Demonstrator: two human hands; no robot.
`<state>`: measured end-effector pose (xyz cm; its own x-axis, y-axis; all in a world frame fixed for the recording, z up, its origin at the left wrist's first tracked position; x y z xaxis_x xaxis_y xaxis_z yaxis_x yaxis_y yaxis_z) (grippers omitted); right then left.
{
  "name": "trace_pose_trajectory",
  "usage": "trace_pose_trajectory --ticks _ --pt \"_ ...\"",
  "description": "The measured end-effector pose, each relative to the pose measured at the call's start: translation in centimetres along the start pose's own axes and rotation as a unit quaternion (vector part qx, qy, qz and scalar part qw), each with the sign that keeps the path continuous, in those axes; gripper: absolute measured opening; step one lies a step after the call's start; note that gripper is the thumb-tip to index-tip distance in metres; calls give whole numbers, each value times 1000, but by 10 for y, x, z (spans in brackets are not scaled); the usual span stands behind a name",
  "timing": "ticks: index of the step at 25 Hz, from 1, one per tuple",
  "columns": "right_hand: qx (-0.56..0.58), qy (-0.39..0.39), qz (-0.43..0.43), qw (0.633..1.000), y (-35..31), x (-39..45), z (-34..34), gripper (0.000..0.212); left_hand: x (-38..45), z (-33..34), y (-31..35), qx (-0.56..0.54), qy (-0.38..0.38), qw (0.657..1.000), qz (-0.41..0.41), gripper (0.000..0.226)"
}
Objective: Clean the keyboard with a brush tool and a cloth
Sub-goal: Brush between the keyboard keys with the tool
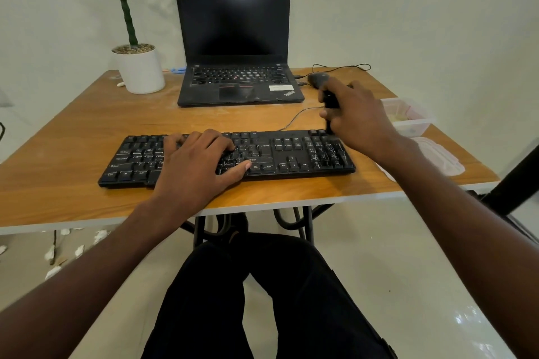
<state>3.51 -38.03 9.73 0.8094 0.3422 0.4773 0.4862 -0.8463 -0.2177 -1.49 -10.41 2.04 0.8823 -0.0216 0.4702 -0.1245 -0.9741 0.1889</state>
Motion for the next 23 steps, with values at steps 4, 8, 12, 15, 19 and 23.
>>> trace_pose_trajectory --ticks 4,8,12,15,19,23 --pt "4 2 1 1000 1 -3 4 23 0 0 1 1 2 1000 1 64" --pt "-28 6 18 999 12 -12 6 28 0 -1 0 2 7 1000 3 65" --pt "69 105 -1 992 -4 -4 -4 36 0 -9 -1 -31 30 999 -7 61" --pt "259 123 47 957 -27 3 7 35 4 -25 -23 -67 34 997 -2 58" --pt "416 109 74 900 -62 9 37 31 4 -51 -105 -215 21 973 -77 60" --pt "489 100 103 860 -96 32 67 37 -4 -34 -179 -344 -206 890 -219 123"
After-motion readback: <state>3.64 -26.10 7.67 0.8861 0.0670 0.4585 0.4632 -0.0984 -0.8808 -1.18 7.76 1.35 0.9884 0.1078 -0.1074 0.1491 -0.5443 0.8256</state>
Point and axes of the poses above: each hand's wrist, its own x-axis towards the middle knuckle, its own z-axis out of the palm, y = z × x, the point moved 6 cm from there along x, towards the middle knuckle, and after that the axes turned 13 degrees about -z, right-handed, at the moved point
